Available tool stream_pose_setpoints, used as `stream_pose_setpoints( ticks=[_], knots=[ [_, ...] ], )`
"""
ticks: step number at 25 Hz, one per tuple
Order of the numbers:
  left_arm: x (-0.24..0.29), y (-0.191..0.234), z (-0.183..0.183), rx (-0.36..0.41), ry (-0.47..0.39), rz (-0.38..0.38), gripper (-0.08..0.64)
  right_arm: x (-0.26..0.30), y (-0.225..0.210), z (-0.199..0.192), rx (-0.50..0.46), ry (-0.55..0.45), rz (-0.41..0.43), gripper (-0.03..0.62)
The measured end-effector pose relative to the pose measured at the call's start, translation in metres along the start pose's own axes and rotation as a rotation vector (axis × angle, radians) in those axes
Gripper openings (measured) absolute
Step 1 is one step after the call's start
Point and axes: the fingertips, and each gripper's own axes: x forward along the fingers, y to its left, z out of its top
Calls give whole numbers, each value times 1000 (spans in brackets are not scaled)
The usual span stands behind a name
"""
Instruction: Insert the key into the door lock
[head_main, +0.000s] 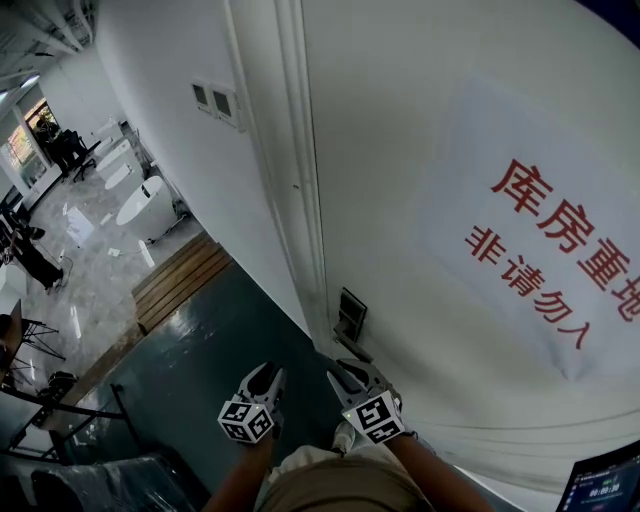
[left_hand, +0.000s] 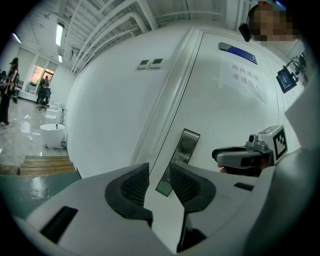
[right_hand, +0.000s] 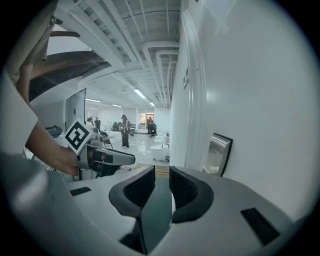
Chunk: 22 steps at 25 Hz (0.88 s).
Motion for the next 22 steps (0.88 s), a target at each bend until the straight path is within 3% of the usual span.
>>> stream_pose_setpoints(
  ticks=[7, 22],
  knots=[
    [-38, 22, 5, -12, -26, 40, 121, 18, 30, 18, -21, -10, 34, 92],
    [-150, 65, 7, -10, -65, 129, 121, 53, 146, 48, -76, -28, 165, 92]
  ],
)
